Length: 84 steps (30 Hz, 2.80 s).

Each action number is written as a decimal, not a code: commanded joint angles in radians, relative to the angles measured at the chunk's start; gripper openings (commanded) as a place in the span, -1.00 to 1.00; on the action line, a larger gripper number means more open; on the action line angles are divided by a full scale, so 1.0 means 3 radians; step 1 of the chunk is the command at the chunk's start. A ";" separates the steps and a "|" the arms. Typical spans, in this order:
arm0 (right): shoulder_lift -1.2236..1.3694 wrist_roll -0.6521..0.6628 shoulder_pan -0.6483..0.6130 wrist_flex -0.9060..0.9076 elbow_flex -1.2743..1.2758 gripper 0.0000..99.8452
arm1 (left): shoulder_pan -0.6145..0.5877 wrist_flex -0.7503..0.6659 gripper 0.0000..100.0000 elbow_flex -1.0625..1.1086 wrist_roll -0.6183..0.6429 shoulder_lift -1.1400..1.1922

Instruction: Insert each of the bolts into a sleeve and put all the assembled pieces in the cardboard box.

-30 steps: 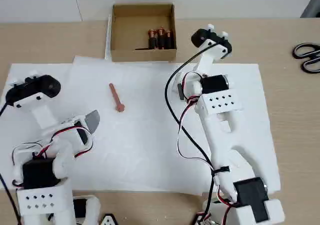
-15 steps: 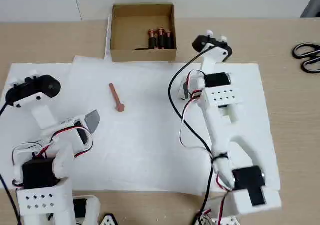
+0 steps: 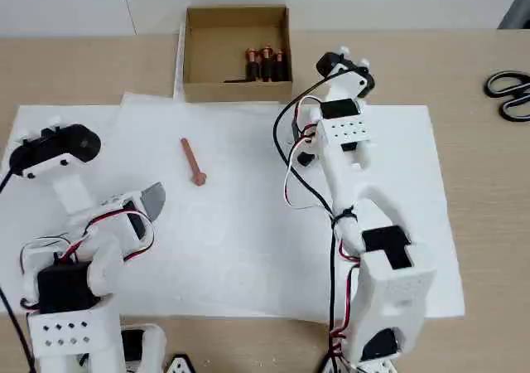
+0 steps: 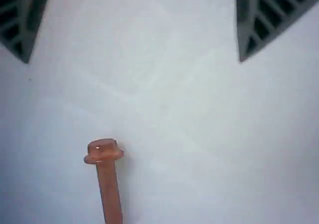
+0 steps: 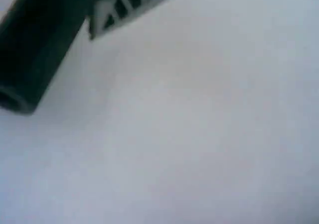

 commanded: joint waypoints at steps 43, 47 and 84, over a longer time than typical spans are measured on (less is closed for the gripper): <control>-0.0698 0.1514 0.0207 0.1164 -0.0481 -0.99 | 0.0005 -0.0072 -0.50 0.0038 -0.0015 -0.0020; -0.0887 0.1959 0.0192 0.1332 -0.0471 -0.99 | 0.0005 -0.0066 -0.50 0.0038 -0.0015 -0.0020; 0.0146 0.2455 -0.0279 0.1077 -0.0286 -0.78 | 0.0005 -0.0066 -0.50 0.0038 -0.0015 -0.0020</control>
